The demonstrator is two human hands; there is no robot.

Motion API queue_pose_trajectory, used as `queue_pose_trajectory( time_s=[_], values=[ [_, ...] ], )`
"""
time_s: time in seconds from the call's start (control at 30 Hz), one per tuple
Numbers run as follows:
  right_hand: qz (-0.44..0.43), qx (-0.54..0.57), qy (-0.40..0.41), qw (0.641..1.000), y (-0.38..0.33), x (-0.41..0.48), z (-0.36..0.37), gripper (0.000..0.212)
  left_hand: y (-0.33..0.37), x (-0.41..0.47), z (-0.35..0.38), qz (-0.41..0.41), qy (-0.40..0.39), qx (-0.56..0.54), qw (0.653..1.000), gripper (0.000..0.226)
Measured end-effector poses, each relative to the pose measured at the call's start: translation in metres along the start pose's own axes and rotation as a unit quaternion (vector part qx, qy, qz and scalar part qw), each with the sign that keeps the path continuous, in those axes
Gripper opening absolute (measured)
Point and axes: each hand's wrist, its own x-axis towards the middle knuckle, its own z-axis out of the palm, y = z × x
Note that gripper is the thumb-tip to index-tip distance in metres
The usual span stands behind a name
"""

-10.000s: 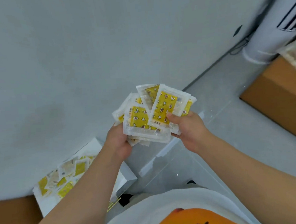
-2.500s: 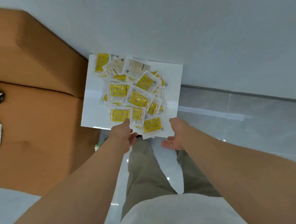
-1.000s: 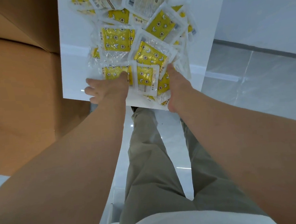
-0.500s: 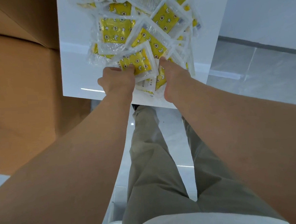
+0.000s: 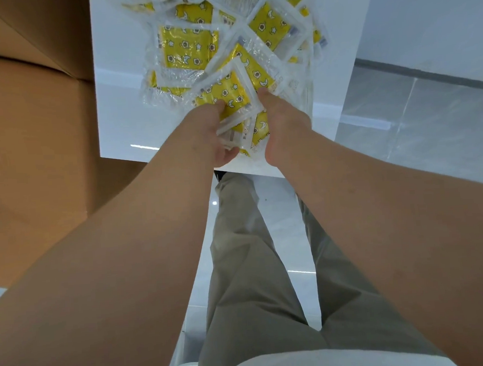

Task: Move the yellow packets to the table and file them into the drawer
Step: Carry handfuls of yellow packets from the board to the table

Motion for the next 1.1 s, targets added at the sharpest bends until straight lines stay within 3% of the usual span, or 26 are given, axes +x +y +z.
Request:
queue_pose_trajectory(
  time_s=[0.2, 0.27, 0.43, 0.6, 0.7, 0.8, 0.9, 1.1],
  values=[
    [0.004, 0.010, -0.008, 1.000, -0.013, 0.001, 0.010, 0.075, -0.008, 0.009, -0.005, 0.028, -0.014, -0.081, 0.996, 0.025],
    [-0.015, 0.006, 0.005, 1.000, -0.011, 0.004, 0.012, 0.078, -0.011, 0.013, -0.007, 0.038, -0.013, -0.103, 0.994, 0.030],
    [-0.056, 0.012, -0.006, 0.998, -0.007, 0.007, 0.008, 0.075, -0.011, 0.012, -0.011, 0.017, -0.033, -0.151, 0.988, 0.018],
    [-0.069, 0.027, -0.046, 0.996, -0.011, 0.008, -0.003, 0.046, -0.013, 0.007, -0.015, 0.021, -0.059, -0.222, 0.973, 0.029],
    [-0.084, 0.023, -0.058, 0.994, -0.011, 0.008, -0.008, 0.040, -0.013, 0.002, -0.015, 0.034, -0.078, -0.279, 0.957, 0.028],
    [-0.090, 0.011, -0.064, 0.994, -0.014, -0.001, -0.018, 0.024, -0.012, -0.008, -0.016, 0.044, -0.081, -0.267, 0.959, 0.020],
    [-0.098, 0.028, -0.079, 0.992, -0.019, -0.021, -0.033, 0.024, -0.013, -0.029, -0.025, 0.064, -0.080, -0.225, 0.969, 0.013],
    [-0.126, 0.041, -0.115, 0.984, -0.028, -0.086, -0.064, 0.030, -0.019, -0.084, -0.061, 0.133, -0.103, -0.192, 0.967, 0.028]
  ],
)
